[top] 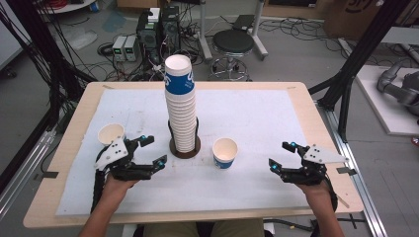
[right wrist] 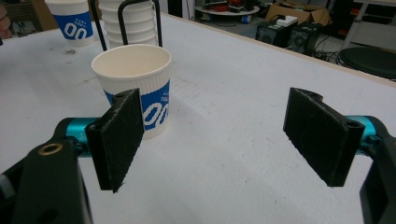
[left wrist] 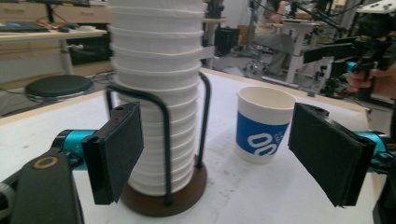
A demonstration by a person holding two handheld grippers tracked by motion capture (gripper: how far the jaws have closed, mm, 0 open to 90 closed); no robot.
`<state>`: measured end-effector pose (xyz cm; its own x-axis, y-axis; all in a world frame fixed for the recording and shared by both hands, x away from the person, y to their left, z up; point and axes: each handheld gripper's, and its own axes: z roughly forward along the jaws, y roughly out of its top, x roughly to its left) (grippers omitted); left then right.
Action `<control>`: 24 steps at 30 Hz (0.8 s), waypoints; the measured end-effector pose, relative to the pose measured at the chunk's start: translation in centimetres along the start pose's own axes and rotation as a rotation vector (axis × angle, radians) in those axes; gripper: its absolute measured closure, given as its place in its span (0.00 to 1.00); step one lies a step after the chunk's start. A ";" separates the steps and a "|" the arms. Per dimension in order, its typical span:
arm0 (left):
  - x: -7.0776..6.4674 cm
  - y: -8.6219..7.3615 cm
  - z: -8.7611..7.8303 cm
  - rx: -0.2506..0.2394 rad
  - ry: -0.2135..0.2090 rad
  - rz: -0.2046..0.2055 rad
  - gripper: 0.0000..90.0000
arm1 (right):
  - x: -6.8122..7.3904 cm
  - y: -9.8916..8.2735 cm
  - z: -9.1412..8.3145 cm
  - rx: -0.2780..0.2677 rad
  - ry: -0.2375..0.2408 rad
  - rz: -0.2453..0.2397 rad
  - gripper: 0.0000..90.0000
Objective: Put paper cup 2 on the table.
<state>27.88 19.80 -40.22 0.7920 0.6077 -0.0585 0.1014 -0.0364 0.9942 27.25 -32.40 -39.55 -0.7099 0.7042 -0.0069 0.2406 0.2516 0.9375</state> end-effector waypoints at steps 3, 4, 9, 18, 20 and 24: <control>0.6 0.0 -1.2 -0.016 0.036 -0.004 0.20 | -0.1 -0.1 -0.3 -0.006 -0.012 0.003 0.23; 0.8 0.0 -1.5 -0.018 0.043 -0.004 0.20 | -0.1 -0.1 -0.3 -0.008 -0.018 0.005 0.23; 1.4 -0.1 -3.1 -0.042 0.086 -0.009 0.20 | 0.0 -0.2 -0.6 -0.011 -0.029 0.006 0.23; 2.1 -0.6 -4.2 -0.068 0.116 -0.029 0.20 | 0.4 -0.1 -0.8 -0.017 -0.043 0.003 0.23; 2.0 -0.7 -4.2 -0.064 0.116 -0.033 0.20 | 0.4 -0.1 -0.9 -0.014 -0.045 0.002 0.23; 1.9 -1.0 -4.3 -0.063 0.120 -0.039 0.20 | 0.4 -0.1 -0.8 -0.018 -0.050 0.001 0.23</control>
<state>26.70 24.43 -40.96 0.7101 0.6983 -0.0898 0.0899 0.0366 0.9953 26.39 -32.70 -39.40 -0.6759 0.7366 -0.0230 0.2290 0.2396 0.9435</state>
